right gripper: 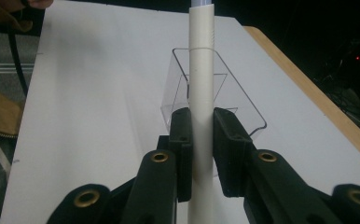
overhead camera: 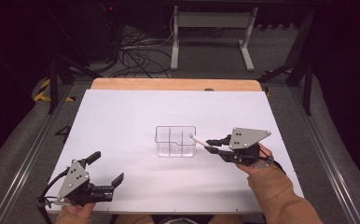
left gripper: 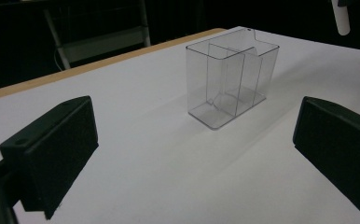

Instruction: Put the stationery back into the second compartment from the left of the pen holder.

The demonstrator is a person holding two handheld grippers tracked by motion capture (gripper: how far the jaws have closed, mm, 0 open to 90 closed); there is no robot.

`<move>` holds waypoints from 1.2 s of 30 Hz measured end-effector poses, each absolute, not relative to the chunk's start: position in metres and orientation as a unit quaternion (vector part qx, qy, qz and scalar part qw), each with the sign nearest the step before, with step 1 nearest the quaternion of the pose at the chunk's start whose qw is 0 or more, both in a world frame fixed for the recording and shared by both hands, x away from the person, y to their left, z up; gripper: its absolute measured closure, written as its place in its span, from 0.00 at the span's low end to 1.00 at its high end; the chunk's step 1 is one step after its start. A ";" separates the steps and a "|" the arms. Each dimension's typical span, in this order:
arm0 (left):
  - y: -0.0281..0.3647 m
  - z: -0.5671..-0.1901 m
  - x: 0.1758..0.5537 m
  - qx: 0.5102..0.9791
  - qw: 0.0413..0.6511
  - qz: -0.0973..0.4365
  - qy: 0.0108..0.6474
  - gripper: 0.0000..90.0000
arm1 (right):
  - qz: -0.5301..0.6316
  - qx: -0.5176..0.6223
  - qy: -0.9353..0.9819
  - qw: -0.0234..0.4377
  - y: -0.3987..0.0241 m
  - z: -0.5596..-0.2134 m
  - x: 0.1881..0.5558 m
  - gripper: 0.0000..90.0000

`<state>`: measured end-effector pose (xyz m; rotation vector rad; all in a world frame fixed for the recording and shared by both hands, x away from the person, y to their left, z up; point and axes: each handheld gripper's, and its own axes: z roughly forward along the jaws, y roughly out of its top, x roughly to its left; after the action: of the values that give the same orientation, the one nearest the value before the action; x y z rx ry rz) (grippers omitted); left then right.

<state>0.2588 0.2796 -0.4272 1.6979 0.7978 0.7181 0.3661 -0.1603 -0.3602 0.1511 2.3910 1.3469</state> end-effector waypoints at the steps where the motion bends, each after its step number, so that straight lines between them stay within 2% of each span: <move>1: 0.280 -0.427 0.259 0.713 0.537 0.301 0.335 0.01 | 0.483 0.053 0.851 0.197 -0.161 -0.360 0.366 0.87; 19: 0.280 -0.427 0.259 0.713 0.538 0.300 0.335 0.01 | 0.537 0.074 0.808 0.232 -0.164 -0.351 0.366 0.87; 25: 0.280 -0.427 0.259 0.713 0.537 0.300 0.335 0.01 | 0.555 0.094 0.795 0.225 -0.165 -0.349 0.369 0.87; 36: 0.279 -0.427 0.259 0.713 0.537 0.300 0.335 0.01 | 0.571 0.103 0.778 0.240 -0.160 -0.345 0.371 0.87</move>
<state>0.2591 0.2795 -0.4271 1.6974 0.7977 0.7142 0.3711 -0.1596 -0.3452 0.2824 2.1285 1.5635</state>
